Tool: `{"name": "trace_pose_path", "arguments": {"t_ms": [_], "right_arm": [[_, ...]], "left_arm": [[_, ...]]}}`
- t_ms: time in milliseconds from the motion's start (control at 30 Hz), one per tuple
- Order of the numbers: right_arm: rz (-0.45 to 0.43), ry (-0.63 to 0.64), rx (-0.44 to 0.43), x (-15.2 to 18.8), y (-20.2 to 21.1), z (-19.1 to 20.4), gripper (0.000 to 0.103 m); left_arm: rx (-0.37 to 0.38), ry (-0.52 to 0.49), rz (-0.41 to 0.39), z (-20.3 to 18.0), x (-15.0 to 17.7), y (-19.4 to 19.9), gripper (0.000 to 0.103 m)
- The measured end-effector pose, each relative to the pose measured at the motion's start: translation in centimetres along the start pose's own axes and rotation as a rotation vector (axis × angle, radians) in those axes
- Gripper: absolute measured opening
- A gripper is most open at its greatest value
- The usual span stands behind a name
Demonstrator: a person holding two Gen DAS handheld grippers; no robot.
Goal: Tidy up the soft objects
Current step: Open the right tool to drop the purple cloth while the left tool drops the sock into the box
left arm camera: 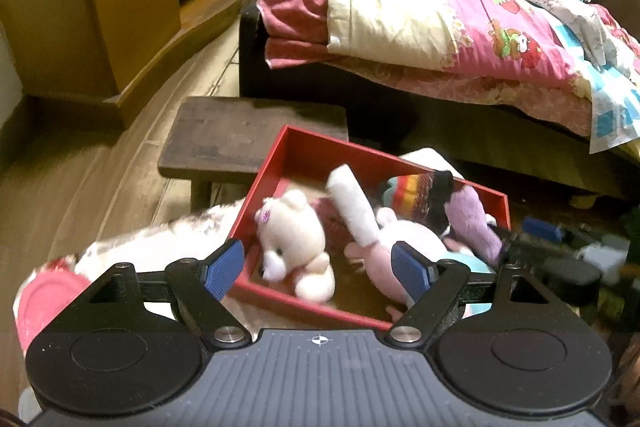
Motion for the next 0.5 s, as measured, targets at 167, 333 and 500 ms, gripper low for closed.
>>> {"name": "trace_pose_path", "arguments": {"t_ms": [167, 333, 500], "right_arm": [[-0.101, 0.036, 0.113, -0.8, 2.4, -1.3, 0.02], [-0.178, -0.02, 0.027, -0.3, 4.8, -1.7, 0.02], [-0.137, -0.1, -0.113, -0.5, 5.4, -1.1, 0.02]], "left_arm": [[0.03, 0.011, -0.022, -0.2, 1.1, 2.2, 0.079], [0.045, 0.041, -0.051, 0.1, 2.4, 4.3, 0.08], [0.047, 0.065, -0.048, 1.0, 3.9, 5.4, 0.08]]}}
Point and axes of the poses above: each gripper's, at about its wrist camera, not at the fingertips, and y roughly against the way its jaws point, z to its left, x to its underside, the point moved 5 cm from there along -y, roughly the way its jaws point, and after that the axes turned 11 degrees about x, right-handed, at the moved point
